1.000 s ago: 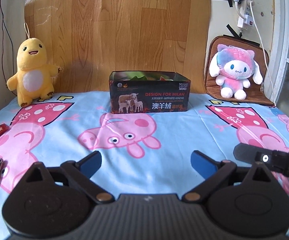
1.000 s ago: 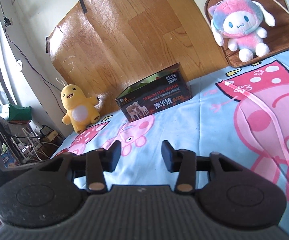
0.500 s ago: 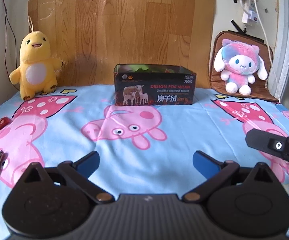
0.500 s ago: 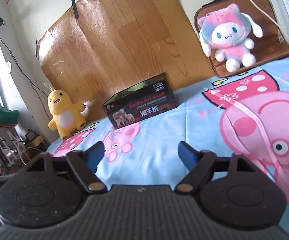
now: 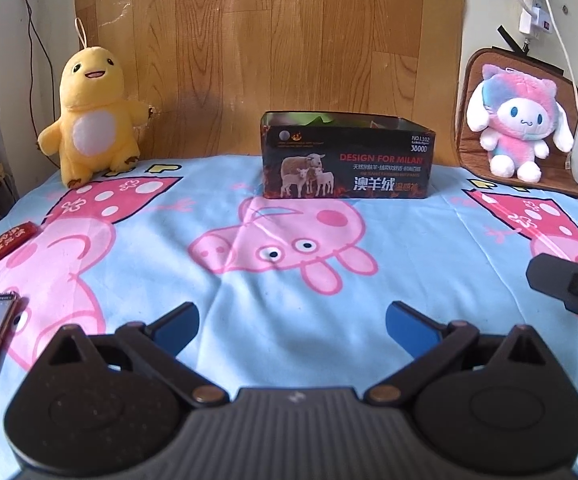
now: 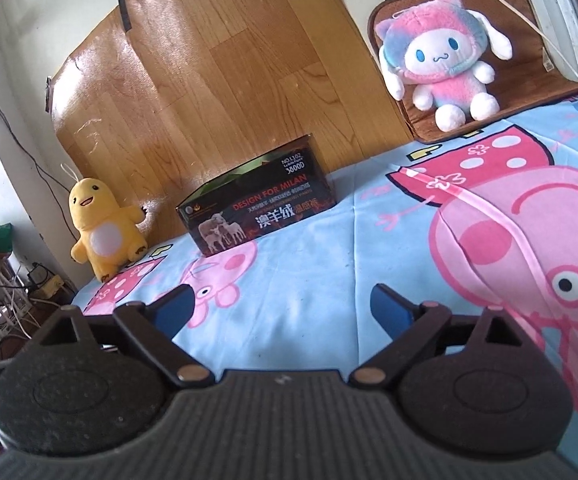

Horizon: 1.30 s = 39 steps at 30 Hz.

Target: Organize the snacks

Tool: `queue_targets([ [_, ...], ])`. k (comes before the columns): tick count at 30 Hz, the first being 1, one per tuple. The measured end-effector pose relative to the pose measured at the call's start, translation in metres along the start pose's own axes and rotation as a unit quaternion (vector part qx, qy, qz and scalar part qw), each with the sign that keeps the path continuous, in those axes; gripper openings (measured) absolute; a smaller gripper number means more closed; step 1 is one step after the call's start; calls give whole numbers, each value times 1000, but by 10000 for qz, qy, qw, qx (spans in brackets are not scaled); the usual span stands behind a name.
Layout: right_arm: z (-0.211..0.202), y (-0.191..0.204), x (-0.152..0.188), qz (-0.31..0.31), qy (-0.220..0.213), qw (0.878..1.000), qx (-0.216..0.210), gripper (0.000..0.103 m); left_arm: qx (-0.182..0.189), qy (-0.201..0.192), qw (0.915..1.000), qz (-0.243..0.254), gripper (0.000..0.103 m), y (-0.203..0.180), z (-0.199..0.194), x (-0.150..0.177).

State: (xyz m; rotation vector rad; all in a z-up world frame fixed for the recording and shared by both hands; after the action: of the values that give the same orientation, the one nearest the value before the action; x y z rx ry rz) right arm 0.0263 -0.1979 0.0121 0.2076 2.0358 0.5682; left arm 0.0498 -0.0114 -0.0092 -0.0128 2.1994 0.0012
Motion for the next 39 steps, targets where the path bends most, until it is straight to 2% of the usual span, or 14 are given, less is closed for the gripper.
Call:
queue_targets([
  [14, -18, 1, -18, -177, -711, 9973, -34, 98, -376, -292, 9989, 29, 103, 6, -4, -15],
  [24, -18, -2, -20, -142, -767, 9969, -33, 98, -746, -216, 9970, 29, 103, 18, 0, -16],
  [39, -23, -4, -21, -97, -835, 9965, -22, 98, -972, -331, 9946, 166, 103, 16, -2, -21],
])
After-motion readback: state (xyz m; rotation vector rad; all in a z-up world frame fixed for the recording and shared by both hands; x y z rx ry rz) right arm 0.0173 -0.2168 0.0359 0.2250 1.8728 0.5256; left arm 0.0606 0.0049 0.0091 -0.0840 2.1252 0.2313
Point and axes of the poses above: each gripper's, at about its wrist camera, not at the fingertips, and z roughly the way its jaws point, y to its left, x to its underside, the point moved 7 cm from there along z, roughly the way its jaws point
